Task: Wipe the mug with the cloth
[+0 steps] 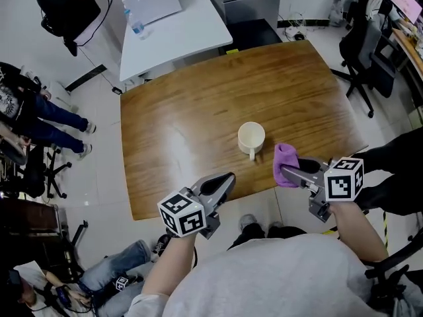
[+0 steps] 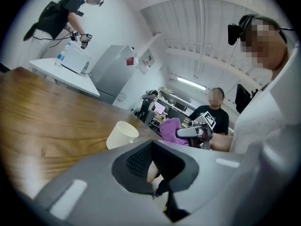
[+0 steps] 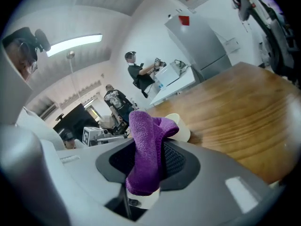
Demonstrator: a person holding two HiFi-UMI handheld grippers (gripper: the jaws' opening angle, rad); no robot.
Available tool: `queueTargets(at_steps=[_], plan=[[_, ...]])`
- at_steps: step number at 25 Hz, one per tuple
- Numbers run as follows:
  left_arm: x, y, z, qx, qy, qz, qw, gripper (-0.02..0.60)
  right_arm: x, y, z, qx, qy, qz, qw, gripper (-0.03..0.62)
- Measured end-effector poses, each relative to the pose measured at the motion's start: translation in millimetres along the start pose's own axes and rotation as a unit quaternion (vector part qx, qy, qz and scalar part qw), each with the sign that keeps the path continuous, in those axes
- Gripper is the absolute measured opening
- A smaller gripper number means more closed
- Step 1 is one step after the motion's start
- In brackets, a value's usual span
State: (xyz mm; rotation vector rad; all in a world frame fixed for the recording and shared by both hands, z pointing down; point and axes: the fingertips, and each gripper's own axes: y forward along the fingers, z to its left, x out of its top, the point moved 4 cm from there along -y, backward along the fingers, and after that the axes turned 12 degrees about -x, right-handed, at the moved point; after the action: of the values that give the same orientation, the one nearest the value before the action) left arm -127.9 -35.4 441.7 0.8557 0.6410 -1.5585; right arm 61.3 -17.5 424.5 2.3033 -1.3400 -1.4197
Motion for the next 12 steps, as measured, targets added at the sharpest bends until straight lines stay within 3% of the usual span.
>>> queueTargets(at_steps=[7, 12], plan=[[-6, -25, -104, 0.031, 0.059, -0.027, 0.9974, 0.002, -28, -60, 38, 0.035, -0.071, -0.016, 0.997, 0.135], [-52, -19, -181, 0.065, 0.089, -0.055, 0.9925, 0.002, -79, -126, 50, 0.035, -0.125, -0.031, 0.991, 0.134]])
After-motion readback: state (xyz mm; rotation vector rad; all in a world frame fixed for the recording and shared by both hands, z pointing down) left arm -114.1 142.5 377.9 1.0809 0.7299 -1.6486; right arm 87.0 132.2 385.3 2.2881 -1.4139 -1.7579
